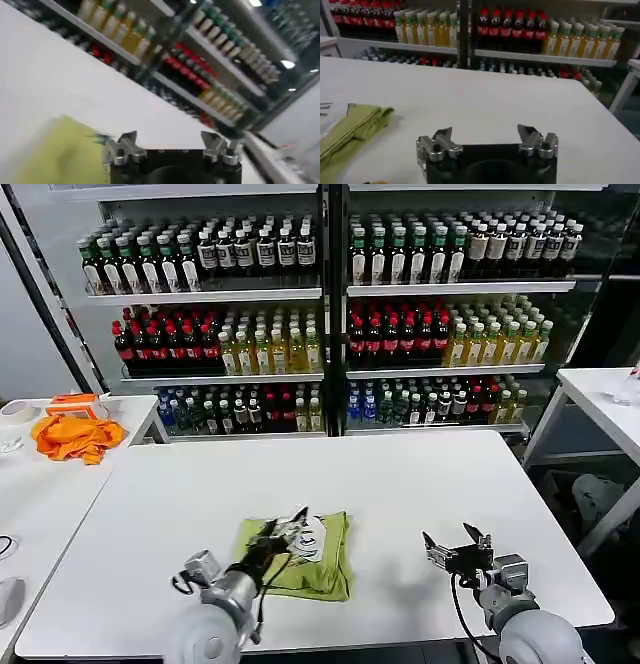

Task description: Fold and organize the clothes.

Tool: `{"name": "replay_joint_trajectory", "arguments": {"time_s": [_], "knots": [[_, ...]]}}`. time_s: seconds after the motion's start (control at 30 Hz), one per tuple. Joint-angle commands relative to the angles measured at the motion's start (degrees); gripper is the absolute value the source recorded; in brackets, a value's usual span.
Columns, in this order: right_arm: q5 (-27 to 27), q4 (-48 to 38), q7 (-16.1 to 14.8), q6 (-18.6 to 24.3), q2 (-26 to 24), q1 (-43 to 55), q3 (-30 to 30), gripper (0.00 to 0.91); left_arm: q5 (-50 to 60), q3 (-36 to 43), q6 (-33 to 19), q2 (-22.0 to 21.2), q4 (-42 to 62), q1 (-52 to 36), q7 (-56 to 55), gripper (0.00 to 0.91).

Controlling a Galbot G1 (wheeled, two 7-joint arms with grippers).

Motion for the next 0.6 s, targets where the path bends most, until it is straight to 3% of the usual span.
{"name": "replay_joint_trajectory", "arguments": {"time_s": [0.03,0.6], "knots": [[0.0,-0.1,0.0,0.1,0.1,0.2,0.2,0.907,8.6,-7.4,1.4,3.0,0.7,6.9,0.3,0.907],[0.1,0.1,-0.1,0.1,-0.5,-0.4,1.0,0.907,10.4,-2.8,-0.3,0.9,5.5,3.5,0.2,0.907]]}}
